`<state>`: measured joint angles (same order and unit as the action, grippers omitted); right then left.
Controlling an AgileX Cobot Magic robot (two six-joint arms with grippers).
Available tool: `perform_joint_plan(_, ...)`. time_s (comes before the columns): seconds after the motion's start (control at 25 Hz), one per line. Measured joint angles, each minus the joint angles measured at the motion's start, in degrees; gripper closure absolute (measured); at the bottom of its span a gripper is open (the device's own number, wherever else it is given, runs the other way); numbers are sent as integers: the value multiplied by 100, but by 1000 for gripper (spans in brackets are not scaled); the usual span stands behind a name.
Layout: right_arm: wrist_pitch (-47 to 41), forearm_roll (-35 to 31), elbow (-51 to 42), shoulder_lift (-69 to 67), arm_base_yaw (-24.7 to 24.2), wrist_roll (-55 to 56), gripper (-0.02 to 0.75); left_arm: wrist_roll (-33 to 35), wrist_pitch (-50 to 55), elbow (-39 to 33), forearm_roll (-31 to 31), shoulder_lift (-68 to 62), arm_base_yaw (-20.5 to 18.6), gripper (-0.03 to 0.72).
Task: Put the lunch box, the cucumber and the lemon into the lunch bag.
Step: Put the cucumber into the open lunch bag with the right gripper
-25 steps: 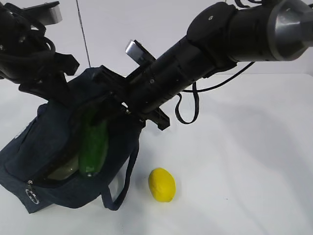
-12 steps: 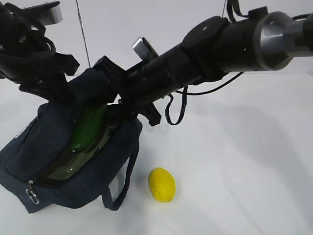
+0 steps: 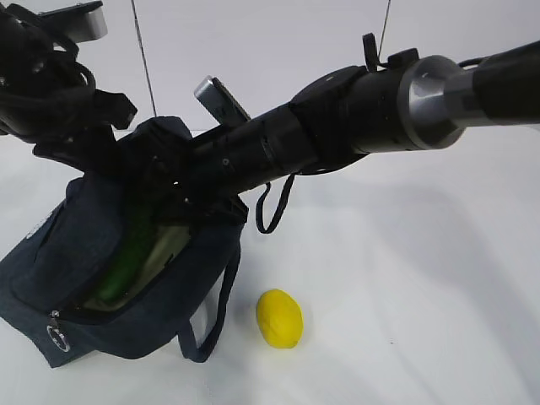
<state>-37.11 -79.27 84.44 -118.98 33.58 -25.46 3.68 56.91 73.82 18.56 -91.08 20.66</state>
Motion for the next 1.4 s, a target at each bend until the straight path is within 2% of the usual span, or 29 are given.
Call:
perform_joint_plan(0.08,-27,0,0,0,0,-106,293,10,0,0,0,0,-4,695)
perform_joint_plan(0.2,-101,-8,0,0,0,-202,255,10,-9,0,0,0,-4,694)
perform_joint_plan(0.52,-1089,399,0,0,0,-387,244,10,50,0,0,0,-4,695)
perform_joint_plan(0.72,-1250,723,0,107,0,-494,244,10,58,0,0,0,-4,695)
perform_joint_plan(1.16,-1560,3102,0,1177,-12,271,243,10,62,0,-22,0,-4,695)
perform_joint_plan(1.4,-1773,4954,-97,1584,-12,1466,243,10,41,0,-34,0,-4,695)
